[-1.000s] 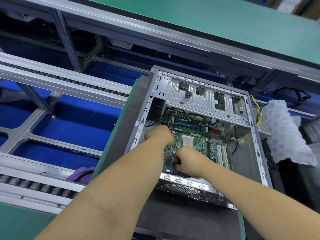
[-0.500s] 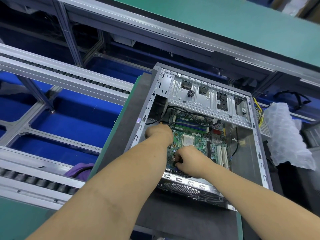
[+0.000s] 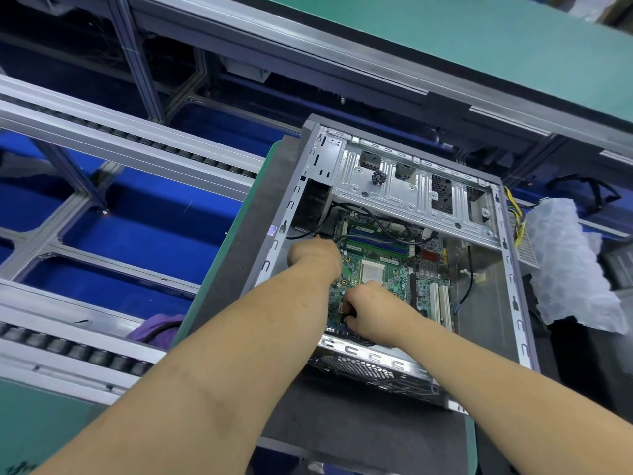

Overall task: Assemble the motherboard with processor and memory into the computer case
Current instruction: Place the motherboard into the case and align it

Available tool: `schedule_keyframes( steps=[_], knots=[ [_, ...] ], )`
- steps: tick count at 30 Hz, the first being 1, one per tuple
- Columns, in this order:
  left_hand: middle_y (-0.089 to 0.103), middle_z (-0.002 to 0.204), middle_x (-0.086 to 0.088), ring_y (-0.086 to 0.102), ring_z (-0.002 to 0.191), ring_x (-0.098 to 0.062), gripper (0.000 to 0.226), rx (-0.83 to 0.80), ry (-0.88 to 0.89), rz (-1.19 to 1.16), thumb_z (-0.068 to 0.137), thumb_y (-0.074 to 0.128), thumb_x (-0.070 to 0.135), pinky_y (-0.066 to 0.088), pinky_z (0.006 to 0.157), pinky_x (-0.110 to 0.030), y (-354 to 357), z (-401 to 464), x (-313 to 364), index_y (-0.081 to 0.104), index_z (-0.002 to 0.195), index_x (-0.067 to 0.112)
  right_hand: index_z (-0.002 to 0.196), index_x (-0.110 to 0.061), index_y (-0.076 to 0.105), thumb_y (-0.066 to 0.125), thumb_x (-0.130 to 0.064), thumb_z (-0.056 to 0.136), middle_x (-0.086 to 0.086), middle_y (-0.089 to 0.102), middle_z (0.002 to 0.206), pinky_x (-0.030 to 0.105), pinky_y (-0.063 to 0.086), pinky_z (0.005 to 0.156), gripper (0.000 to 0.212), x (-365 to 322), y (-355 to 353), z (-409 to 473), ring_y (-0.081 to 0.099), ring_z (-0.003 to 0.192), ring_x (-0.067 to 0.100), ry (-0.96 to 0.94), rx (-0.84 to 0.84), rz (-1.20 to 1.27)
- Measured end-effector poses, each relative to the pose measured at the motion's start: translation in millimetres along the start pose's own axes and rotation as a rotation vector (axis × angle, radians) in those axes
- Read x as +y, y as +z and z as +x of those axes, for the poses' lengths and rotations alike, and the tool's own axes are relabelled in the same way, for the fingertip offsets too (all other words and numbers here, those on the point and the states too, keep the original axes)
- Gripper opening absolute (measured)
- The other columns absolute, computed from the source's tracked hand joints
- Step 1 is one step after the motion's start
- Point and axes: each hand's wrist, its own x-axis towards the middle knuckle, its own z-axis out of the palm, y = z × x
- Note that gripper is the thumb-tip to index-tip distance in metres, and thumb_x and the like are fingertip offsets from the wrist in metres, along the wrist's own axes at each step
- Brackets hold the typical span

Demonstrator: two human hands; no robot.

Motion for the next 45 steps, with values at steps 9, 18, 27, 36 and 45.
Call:
schedule_keyframes(
  steps=[9,18,27,36,45],
  knots=[
    [0.058,0.091,-0.004,0.058,0.084,-0.025,0.014,-0.001,0.014,0.013,0.093,0.05,0.012,0.054,0.079,-0.037,0.9,1.8,1.0,0.061,0.102,0.015,0.095,0.0,0.067,0.059,-0.005,0.09,0.016,0.068,0.093,0.045,0.058,0.077,0.011,5.7,2.3,2.4,0.065,0.085,0.032,0.006,0.003,0.049],
    [0.056,0.09,-0.005,0.056,0.081,-0.025,0.007,0.004,0.011,0.027,0.093,0.049,0.011,0.048,0.069,-0.036,3.1,2.8,1.9,0.055,0.095,0.015,0.089,-0.002,0.067,0.061,-0.01,0.091,0.015,0.068,0.088,0.044,0.058,0.075,0.01,6.2,3.9,3.8,0.065,0.081,0.031,0.008,0.001,0.008],
    [0.053,0.082,-0.002,0.056,0.077,-0.023,0.006,0.008,0.01,0.009,0.092,0.052,0.012,0.046,0.066,-0.034,4.3,3.8,2.2,0.055,0.093,0.017,0.091,-0.001,0.068,0.059,-0.006,0.088,0.016,0.068,0.089,0.043,0.058,0.075,0.01,2.8,0.6,1.9,0.065,0.082,0.032,-0.002,-0.013,0.013],
    [0.051,0.075,-0.002,0.054,0.07,-0.021,0.007,0.001,0.026,-0.002,0.091,0.052,0.009,0.047,0.068,-0.033,4.8,3.7,1.4,0.055,0.09,0.015,0.09,-0.003,0.065,0.057,-0.013,0.093,0.014,0.066,0.086,0.041,0.058,0.071,0.013,1.7,1.3,1.3,0.062,0.077,0.03,-0.007,-0.021,-0.063],
    [0.052,0.074,-0.001,0.055,0.071,-0.025,0.013,0.218,0.09,-0.338,0.085,0.052,0.026,0.044,0.064,-0.031,-13.8,-7.1,3.0,0.049,0.08,0.015,0.075,-0.012,0.074,0.074,-0.013,0.088,-0.001,0.071,0.069,0.018,0.045,0.054,0.013,30.3,-0.6,-3.0,0.06,0.057,0.011,0.318,0.291,0.703]
  ],
)
